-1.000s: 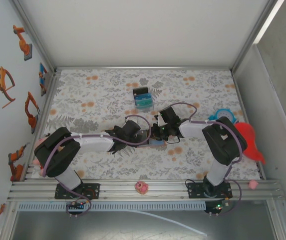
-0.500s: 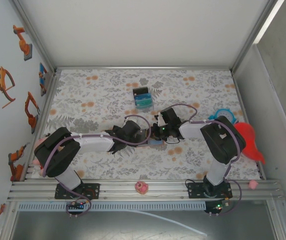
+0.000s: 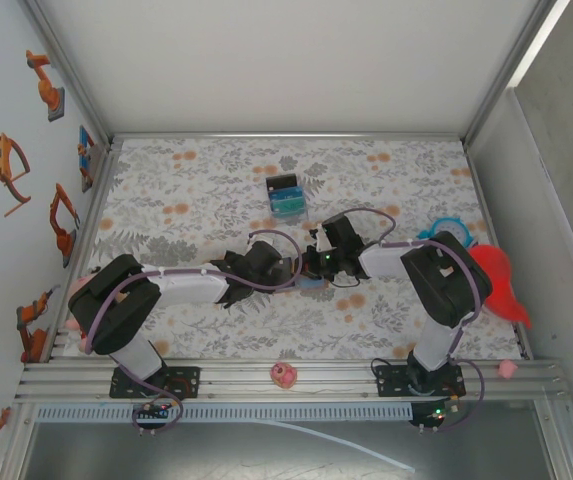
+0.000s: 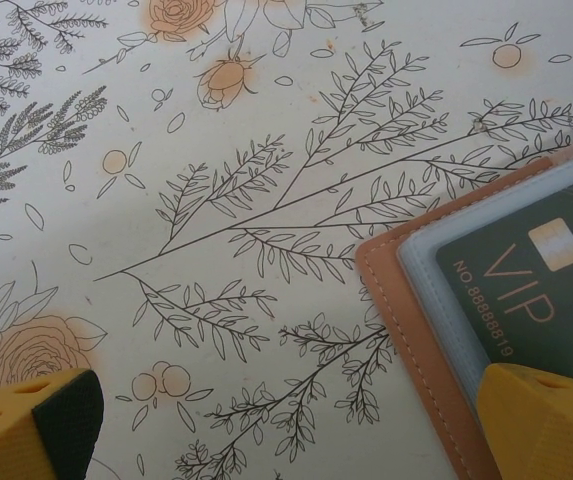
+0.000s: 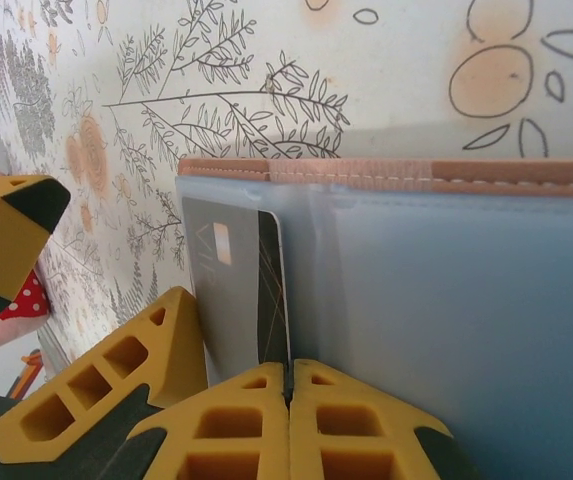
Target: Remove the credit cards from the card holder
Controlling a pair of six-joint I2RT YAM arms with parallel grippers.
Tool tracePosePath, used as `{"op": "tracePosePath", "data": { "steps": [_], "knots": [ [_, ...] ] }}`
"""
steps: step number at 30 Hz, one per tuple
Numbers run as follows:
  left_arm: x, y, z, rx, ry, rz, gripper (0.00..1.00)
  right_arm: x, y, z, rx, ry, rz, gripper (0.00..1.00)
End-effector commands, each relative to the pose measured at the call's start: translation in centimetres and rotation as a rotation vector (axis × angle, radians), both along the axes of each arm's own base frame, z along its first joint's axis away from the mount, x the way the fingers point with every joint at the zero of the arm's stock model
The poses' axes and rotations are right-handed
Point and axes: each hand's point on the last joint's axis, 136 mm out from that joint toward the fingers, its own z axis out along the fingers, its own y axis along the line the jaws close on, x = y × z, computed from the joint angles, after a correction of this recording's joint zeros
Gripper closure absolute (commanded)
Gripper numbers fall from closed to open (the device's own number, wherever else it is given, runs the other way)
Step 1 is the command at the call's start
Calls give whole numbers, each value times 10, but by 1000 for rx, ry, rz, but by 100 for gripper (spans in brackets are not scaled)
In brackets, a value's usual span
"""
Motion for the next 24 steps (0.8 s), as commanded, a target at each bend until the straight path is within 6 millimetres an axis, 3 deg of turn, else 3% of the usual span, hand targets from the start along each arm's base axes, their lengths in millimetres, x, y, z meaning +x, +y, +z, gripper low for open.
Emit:
{"op": "tracePosePath", "data": {
  "steps": [1,9,24],
  "knots": [
    [-13,3,-8,31,55,-23,3,-6,-4,5,-32,-38,24,100],
    [-11,6,-4,44,39,-19,3,2,-21,10,-89,-72,-6,100],
    [1,1,13,52,-15,-73,3,6,-28,11,-150,-82,13,100]
  ]
}}
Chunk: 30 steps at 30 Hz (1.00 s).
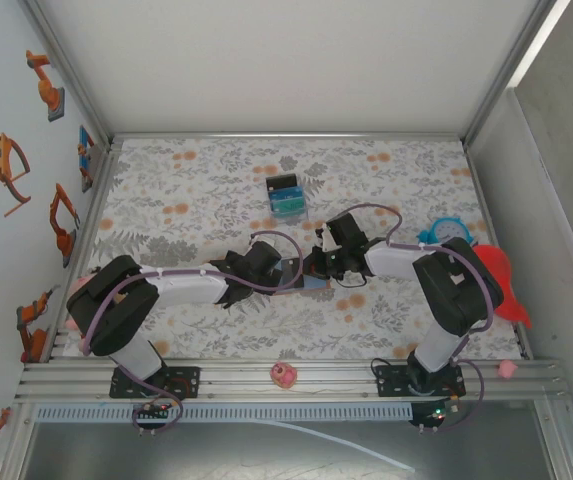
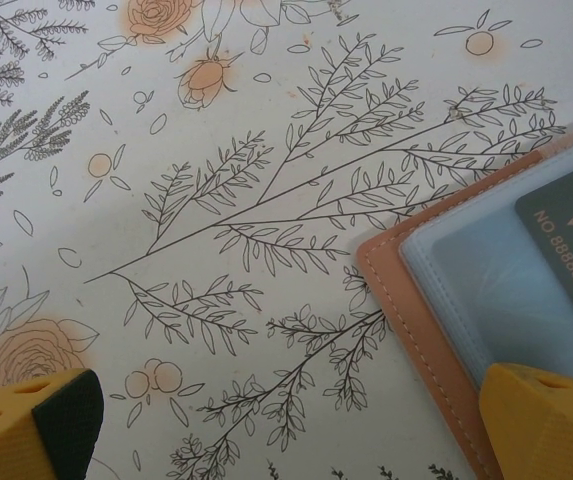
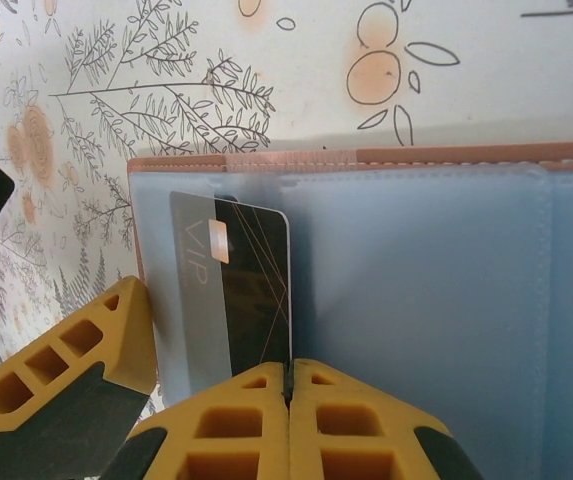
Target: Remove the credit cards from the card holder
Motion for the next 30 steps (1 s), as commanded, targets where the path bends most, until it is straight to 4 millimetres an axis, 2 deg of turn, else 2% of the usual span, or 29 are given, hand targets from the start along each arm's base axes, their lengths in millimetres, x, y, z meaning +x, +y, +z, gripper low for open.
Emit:
{"op": "tracePosePath", "data": {
  "steps": [1,11,17,30],
  "knots": [
    [3,-1,12,25,-15,-43,3,7,-4,8,-28,-34,4,100],
    [11,-30,35,-75,-45,-111,3,8,-2,12,-15,-37,4,100],
    [15,-39,25,-54,-26,-133,3,8,-1,12,-15,-33,4,100],
    [16,-34,0,41,21,-158,3,8,-11,15,-59,-41,1,100]
  ]
}}
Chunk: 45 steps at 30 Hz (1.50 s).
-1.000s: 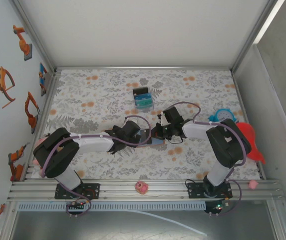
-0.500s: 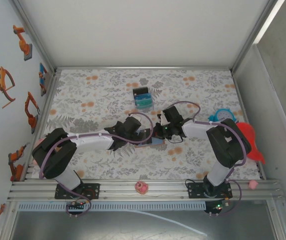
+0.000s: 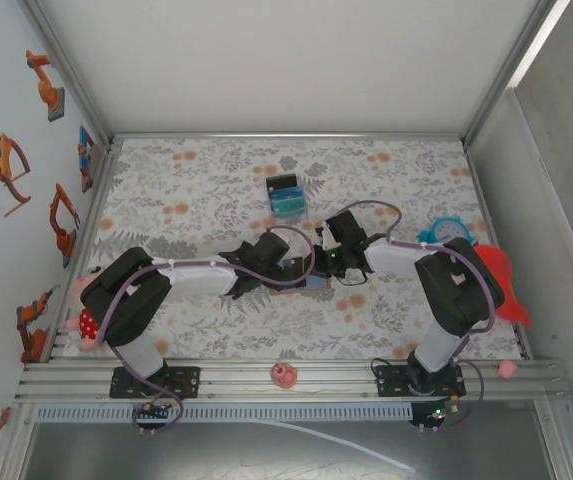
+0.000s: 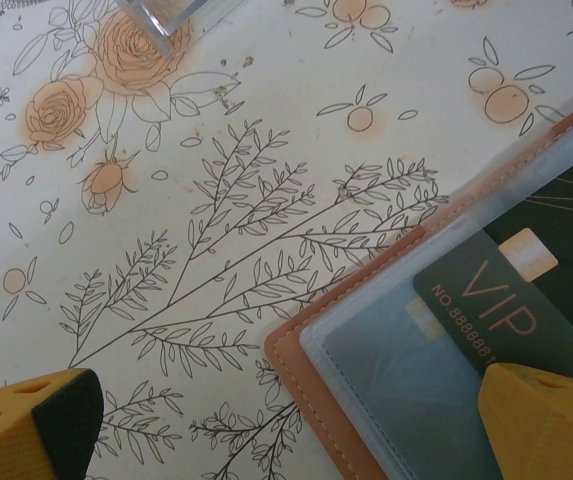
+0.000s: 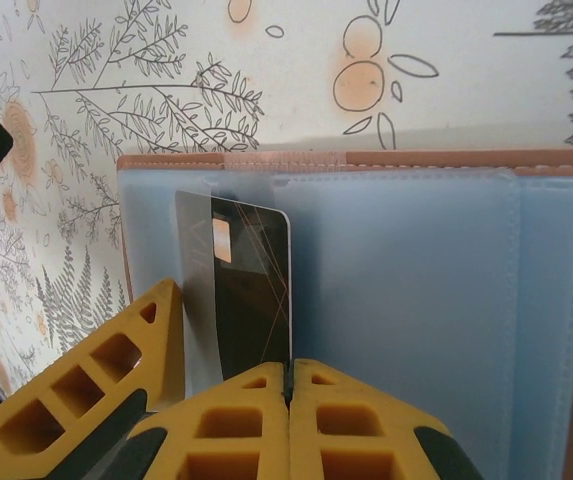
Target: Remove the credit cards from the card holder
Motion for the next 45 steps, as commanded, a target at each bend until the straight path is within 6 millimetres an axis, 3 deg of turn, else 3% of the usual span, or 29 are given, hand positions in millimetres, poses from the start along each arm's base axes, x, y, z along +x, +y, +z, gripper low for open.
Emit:
{"op": "tracePosePath", "data": {
  "steps": [1,6,13,24,26,28,31,38,45],
  "knots": [
    [2,2,-3,32,11,-13,3,7,-6,12,-17,-39,-7,100],
    [1,3,-7,38,22,-10,3,8,-6,17,4,-47,-13,100],
    [0,2,-9,29,32,-4,3,10,12,27,142,-52,-9,95],
    [-2,-2,-11,-6,51,13,3,10,26,15,221,-17,-2,87],
    [-2,-2,-10,-10,51,16,3,9,26,12,212,-11,-3,87],
    [-2,-2,-8,-15,49,18,3,9,24,7,197,-4,-7,93],
    [-1,1,-3,-16,36,24,3,8,17,6,154,-18,-12,100],
    [0,9,13,-21,2,28,3,11,-2,32,50,-131,-13,100],
    [6,17,62,-74,-96,66,3,8,-13,63,16,-232,10,100]
  ]
}}
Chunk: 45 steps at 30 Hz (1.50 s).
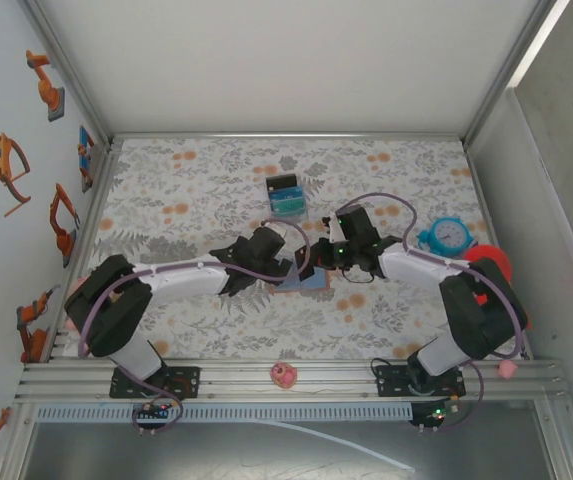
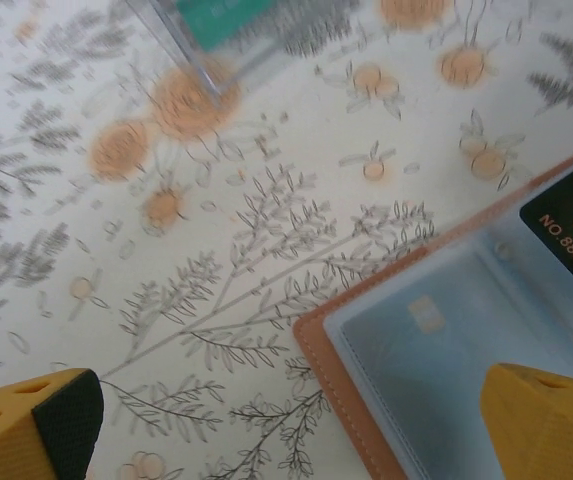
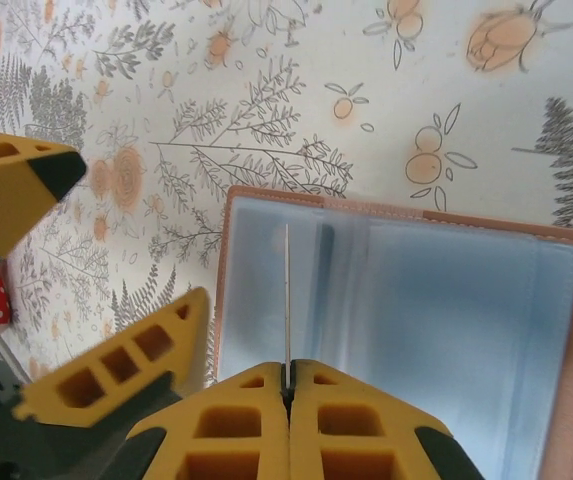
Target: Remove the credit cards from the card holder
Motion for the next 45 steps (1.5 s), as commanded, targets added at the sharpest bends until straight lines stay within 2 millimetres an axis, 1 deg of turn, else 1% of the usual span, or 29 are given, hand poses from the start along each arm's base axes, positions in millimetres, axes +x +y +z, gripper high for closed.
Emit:
{"op": "tracePosePath", "data": {
  "steps": [1,6,9,13,15,17,19,21,26,30,32,34,38,42,45],
  "knots": [
    [4,13,31,-26,-63,36,3,0,-9,17,-51,-77,18,100],
    [8,22,72,-139,-112,49,3,-4,-10,47,-48,-186,65,100],
    [8,30,90,-219,-119,45,3,-8,-9,65,-56,-248,113,100],
    [7,37,115,-318,-143,15,3,-18,1,89,-64,-338,219,100],
    [2,32,124,-354,-137,-62,3,-23,6,98,-72,-376,270,100],
    [-13,19,132,-385,-105,-205,3,-30,13,108,-67,-406,336,100],
    [-24,10,139,-411,-91,-293,2,-40,20,116,-55,-437,410,100],
    [-33,3,142,-432,-64,-372,0,-50,26,125,-46,-476,483,100],
    [-54,-6,143,-449,-3,-529,9,-69,29,139,-14,-541,613,100],
    [-69,-11,145,-470,41,-632,21,-84,29,148,23,-568,700,100],
    [-79,-16,148,-488,64,-697,24,-90,29,151,39,-577,733,100],
    [-88,-21,150,-510,88,-758,24,-97,30,153,54,-577,771,100],
    [-97,-26,152,-536,118,-818,35,-102,31,156,65,-582,812,100],
    [-100,-30,151,-545,140,-844,36,-107,35,159,102,-575,854,100],
    [-103,-34,150,-559,169,-869,48,-108,38,159,110,-569,873,100]
  ]
}}
